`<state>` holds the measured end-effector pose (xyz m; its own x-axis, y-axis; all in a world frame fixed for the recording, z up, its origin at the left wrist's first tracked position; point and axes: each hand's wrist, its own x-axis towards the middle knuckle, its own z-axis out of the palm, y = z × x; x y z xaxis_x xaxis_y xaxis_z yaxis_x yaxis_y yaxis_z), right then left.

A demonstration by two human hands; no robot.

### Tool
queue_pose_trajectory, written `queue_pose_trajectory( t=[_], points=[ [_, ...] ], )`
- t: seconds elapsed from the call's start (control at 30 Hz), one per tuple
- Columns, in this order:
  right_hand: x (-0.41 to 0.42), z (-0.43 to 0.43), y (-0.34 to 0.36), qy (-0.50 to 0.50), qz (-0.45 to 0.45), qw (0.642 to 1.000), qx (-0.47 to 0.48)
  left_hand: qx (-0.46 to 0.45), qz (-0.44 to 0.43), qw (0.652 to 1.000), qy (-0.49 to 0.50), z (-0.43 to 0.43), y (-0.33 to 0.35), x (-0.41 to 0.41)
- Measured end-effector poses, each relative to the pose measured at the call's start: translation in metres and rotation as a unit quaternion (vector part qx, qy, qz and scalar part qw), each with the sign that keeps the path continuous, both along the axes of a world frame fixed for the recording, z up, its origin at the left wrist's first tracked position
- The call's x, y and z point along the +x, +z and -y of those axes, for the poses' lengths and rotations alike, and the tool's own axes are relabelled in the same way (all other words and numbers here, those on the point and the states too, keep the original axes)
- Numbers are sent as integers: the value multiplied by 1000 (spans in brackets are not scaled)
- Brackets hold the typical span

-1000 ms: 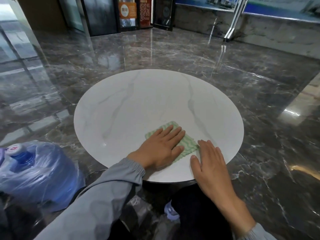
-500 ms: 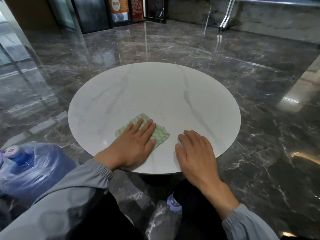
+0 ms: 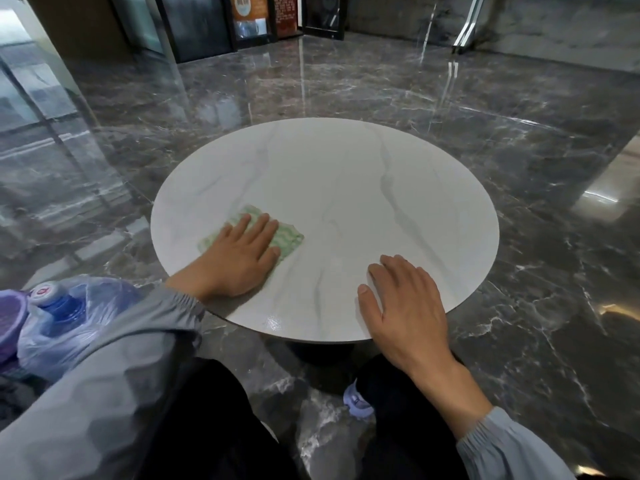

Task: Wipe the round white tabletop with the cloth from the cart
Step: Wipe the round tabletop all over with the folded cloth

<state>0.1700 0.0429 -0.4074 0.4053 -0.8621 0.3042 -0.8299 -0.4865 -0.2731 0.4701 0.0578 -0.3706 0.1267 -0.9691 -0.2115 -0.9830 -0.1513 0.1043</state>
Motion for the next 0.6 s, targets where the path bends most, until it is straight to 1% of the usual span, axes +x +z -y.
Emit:
queue_pose_trajectory(
  t=[0.13, 0.23, 0.33, 0.47, 0.53, 0.6],
  points=[
    [0, 0, -1, 5, 2, 1000, -8, -51, -7, 992, -117, -62, -8, -62],
    [-1, -1, -1, 3, 5, 1000, -11, -74, -19, 985, -156, -83, -8, -64],
    [-1, -1, 0, 1, 3, 1000, -12, -45, -25, 991, -121, -55, -3, -29],
    [-1, -1, 1, 4, -2, 1000, -9, -18, 2, 1000, -15, -5, -1, 42],
    [-1, -1, 1, 2, -3, 1000, -9, 9, 19, 1000, 17, 9, 2, 51],
    [0, -1, 1, 3, -2, 1000, -10, 17, 22, 1000, 10, 13, 7, 32]
  ],
)
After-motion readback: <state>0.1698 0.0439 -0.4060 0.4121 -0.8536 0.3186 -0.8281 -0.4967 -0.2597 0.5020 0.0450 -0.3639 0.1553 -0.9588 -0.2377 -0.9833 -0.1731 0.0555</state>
